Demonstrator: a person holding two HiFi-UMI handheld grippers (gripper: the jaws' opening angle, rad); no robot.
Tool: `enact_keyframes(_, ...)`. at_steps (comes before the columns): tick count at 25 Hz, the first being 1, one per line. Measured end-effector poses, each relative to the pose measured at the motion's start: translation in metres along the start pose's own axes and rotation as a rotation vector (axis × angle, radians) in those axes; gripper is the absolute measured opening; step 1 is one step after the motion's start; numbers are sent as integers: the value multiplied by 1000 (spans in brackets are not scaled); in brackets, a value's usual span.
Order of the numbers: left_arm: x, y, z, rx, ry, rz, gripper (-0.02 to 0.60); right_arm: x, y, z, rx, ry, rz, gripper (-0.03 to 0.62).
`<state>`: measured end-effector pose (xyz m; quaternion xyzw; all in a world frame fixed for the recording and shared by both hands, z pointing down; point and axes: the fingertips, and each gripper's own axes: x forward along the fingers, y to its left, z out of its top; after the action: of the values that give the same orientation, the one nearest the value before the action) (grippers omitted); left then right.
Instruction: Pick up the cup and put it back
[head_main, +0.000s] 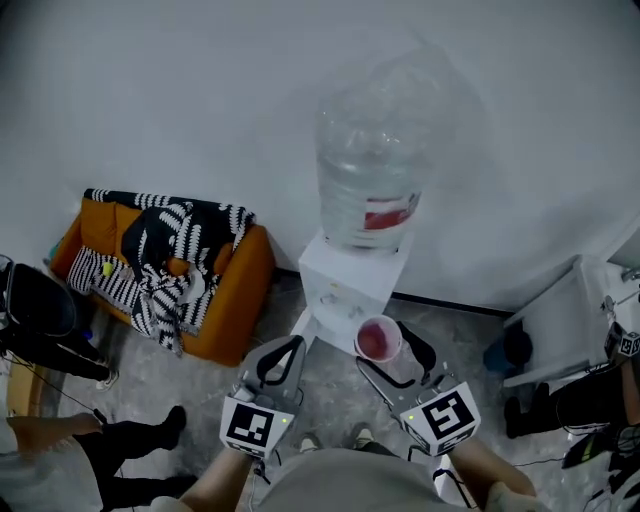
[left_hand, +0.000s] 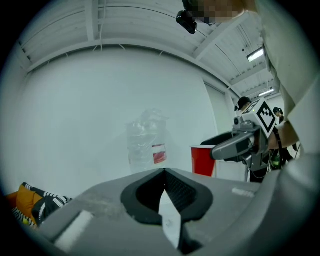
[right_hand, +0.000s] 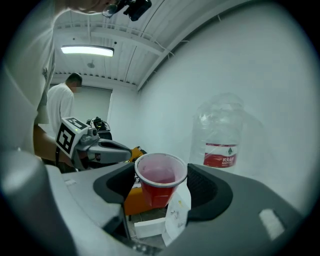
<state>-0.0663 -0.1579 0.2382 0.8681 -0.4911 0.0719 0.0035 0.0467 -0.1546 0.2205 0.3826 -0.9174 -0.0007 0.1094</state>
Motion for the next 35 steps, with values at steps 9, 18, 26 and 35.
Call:
enact_keyframes(9, 74, 7, 22, 64, -45, -46, 2, 33, -82, 2, 14, -27, -93, 331)
enact_keyframes(18, 156, 21, -8, 102, 1, -73, 2, 87, -149, -51, 51, 35, -169, 331)
enact_keyframes(26, 207, 28, -70, 20, 109, -78, 2, 138, -176, -127, 77, 106, -189, 331)
enact_keyframes(35, 239, 24, -128, 7, 209, -98, 2, 177, -189, -201, 49, 161, -229, 333)
